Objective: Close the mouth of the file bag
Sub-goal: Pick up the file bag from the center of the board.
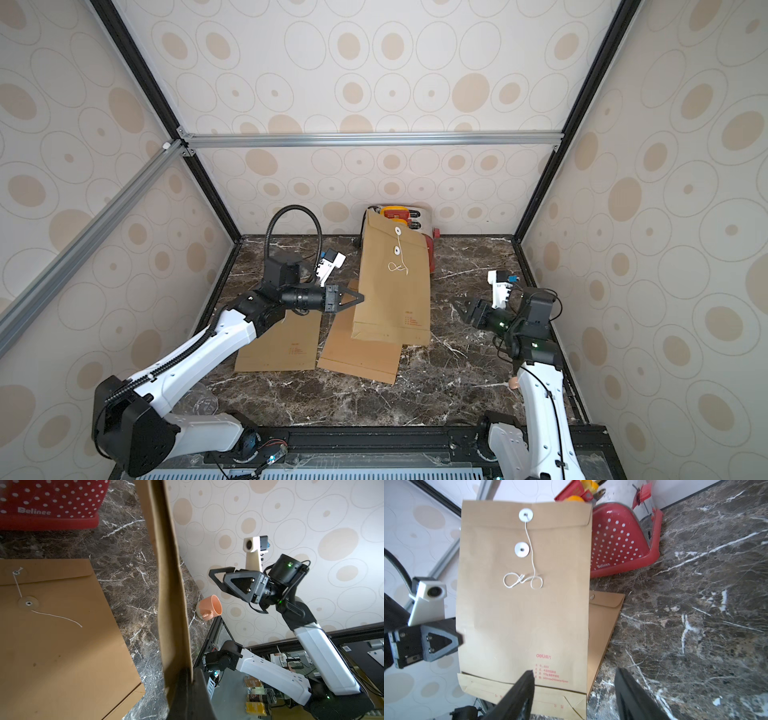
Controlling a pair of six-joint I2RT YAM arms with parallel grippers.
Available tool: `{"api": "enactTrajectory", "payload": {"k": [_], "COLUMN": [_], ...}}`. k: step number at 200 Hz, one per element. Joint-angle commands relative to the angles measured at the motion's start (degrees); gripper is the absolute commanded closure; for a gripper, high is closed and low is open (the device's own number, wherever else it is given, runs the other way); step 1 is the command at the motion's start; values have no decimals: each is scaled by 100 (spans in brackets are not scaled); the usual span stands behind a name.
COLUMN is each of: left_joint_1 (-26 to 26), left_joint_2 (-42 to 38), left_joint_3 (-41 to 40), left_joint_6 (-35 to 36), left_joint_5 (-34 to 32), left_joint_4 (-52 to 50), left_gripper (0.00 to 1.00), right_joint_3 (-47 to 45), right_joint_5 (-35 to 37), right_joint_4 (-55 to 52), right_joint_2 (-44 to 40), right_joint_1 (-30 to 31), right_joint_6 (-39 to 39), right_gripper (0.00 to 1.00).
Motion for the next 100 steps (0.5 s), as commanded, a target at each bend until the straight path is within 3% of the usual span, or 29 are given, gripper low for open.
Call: {"api": "enactTrajectory", "payload": {"k": [1,32,59,82,100], "left_joint_1": [164,239,242,243,242], "left_joint_2": [-183,-298,-394,-425,-382], "left_joint_3": [334,-19,-215,-188,-302], "left_joint_6": [326,-336,-471,-374,-823], "left_joint_5": [453,1079,1471,1557,1587], "left_joint_4": [-69,1159,1873,1879,2636], "left_gripper": [100,100,100,100,100], "right_joint_3": [162,-211,-26,106,318], "right_joint_5": [-827,-1048,-1318,-1460,-1343], "right_joint_4": [926,3250,3863,4526,4521], "right_joint_2": [301,708,1138,1375,1529], "right_joint_1": [-262,-281,-236,-87,122], "right_joint_6": [803,2037,2241,2548,2477], "right_gripper": [35,33,29,29,29]}}
